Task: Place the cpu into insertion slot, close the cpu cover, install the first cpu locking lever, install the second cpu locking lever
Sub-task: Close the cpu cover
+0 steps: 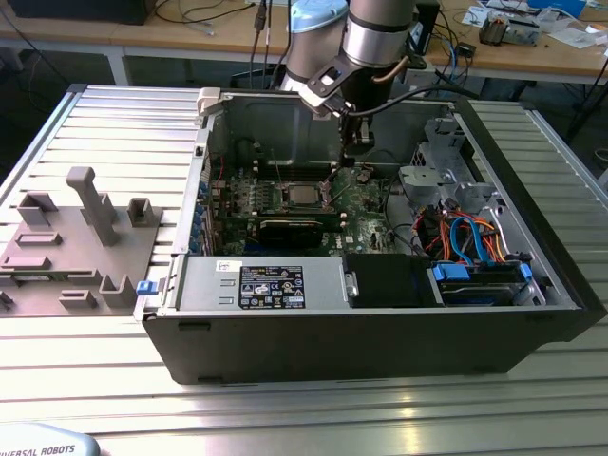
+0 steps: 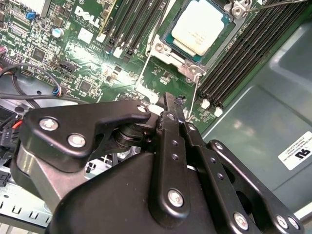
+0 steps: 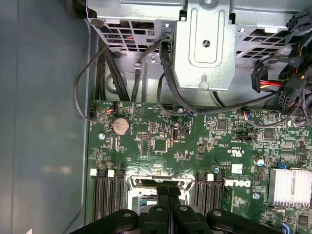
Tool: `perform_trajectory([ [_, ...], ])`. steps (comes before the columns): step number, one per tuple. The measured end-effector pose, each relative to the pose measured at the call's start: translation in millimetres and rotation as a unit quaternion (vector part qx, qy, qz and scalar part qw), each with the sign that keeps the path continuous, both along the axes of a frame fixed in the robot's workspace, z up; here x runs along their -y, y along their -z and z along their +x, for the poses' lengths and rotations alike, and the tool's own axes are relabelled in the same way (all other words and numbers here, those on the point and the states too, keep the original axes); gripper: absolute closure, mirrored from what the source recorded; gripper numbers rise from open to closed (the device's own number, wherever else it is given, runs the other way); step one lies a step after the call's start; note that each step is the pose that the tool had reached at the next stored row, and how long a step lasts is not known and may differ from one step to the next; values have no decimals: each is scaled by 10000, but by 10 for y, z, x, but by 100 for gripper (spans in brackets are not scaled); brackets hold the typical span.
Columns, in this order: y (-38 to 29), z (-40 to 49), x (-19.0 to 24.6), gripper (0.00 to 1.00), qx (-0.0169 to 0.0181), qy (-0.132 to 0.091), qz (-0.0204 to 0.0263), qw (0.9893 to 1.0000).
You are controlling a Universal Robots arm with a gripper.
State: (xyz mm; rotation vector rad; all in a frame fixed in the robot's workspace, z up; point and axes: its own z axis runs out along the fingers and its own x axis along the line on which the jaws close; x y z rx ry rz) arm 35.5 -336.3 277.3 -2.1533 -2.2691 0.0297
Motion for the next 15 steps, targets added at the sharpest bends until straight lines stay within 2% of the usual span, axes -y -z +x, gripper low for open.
perform_trajectory([
  [15, 30, 109, 0, 89, 0, 0, -1, 10000],
])
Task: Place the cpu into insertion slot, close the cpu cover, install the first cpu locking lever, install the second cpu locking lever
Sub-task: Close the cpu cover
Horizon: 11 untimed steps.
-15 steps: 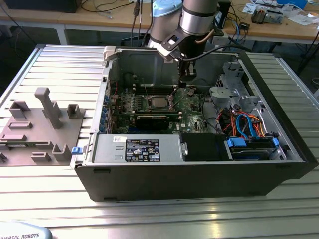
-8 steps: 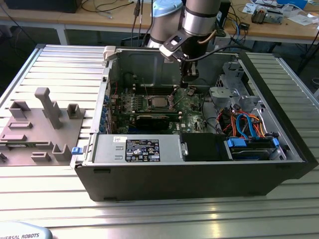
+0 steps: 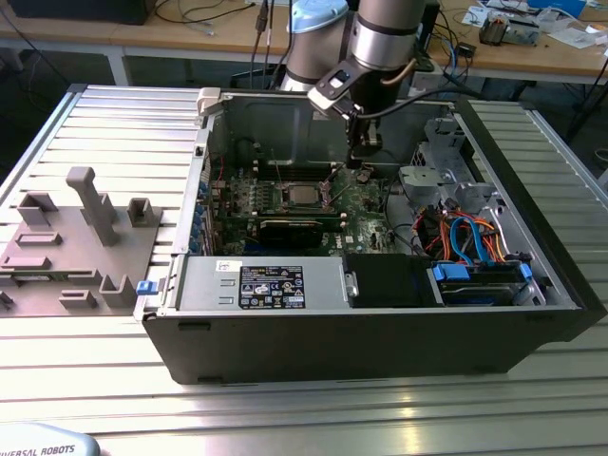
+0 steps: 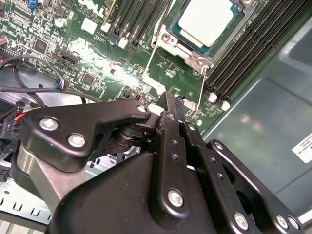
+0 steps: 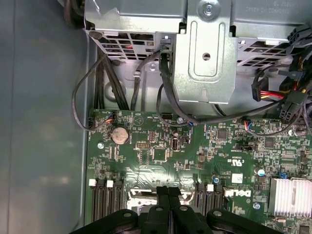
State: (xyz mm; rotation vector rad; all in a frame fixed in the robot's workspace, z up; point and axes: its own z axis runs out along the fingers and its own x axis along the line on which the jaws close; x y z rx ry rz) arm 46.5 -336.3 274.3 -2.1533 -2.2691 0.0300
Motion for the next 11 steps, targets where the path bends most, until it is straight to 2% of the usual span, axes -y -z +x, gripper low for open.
perform_trajectory([
  [11, 20, 39, 0, 89, 0, 0, 0, 10000],
])
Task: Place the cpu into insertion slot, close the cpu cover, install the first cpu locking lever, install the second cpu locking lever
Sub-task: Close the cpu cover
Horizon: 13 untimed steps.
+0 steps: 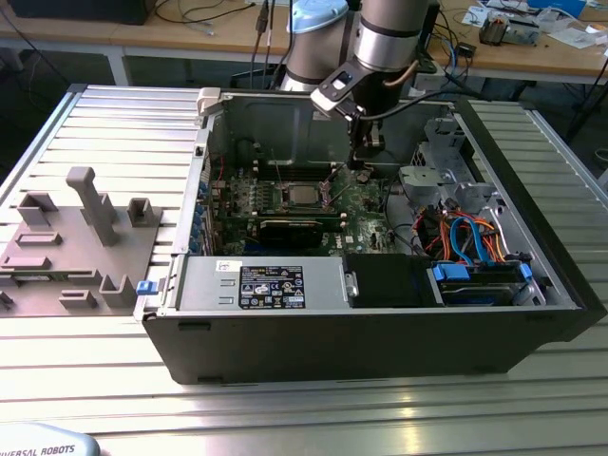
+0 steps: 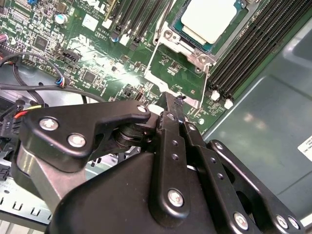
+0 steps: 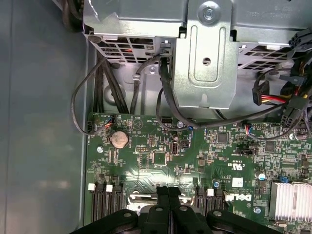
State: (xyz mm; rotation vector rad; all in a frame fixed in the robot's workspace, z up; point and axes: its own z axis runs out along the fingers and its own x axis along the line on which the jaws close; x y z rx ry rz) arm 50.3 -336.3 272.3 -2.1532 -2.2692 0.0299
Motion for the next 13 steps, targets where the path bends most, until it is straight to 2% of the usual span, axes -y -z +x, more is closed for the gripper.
perform_trajectory([
  [3, 24, 27, 0, 89, 0, 0, 0, 10000],
  [13, 41, 43, 0, 89, 0, 0, 0, 10000],
])
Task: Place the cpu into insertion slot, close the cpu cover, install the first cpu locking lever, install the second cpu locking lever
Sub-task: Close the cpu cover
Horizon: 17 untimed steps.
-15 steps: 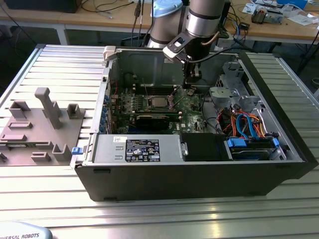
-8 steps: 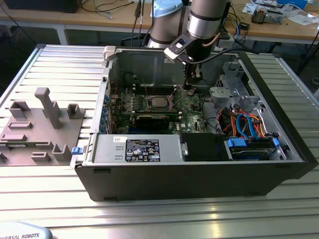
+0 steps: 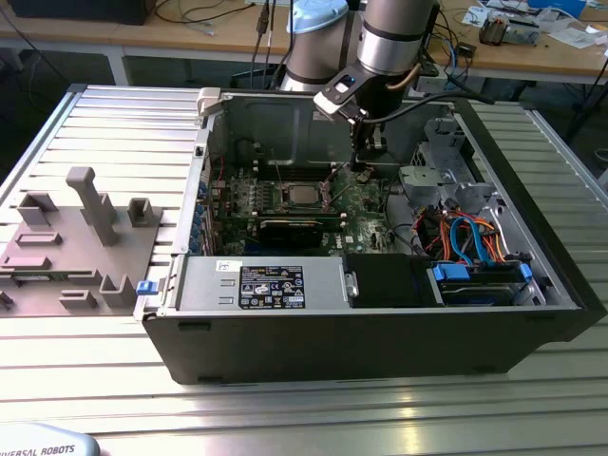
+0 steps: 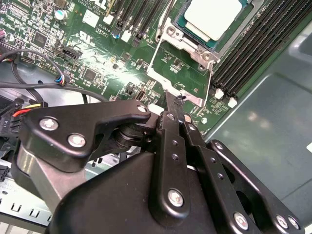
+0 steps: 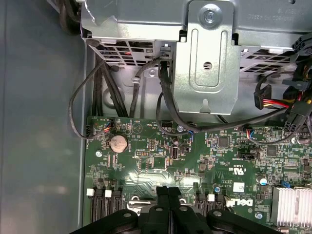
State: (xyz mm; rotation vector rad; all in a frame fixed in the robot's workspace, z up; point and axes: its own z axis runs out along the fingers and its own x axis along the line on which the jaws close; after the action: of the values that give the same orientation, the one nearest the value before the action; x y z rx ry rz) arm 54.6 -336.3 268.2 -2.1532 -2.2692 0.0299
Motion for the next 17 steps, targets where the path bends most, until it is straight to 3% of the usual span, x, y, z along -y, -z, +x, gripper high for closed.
perform_trajectory([
  [12, 31, 34, 0, 89, 0, 0, -2, 10000],
  [17, 75, 61, -7, 89, 0, 0, -5, 10000],
])
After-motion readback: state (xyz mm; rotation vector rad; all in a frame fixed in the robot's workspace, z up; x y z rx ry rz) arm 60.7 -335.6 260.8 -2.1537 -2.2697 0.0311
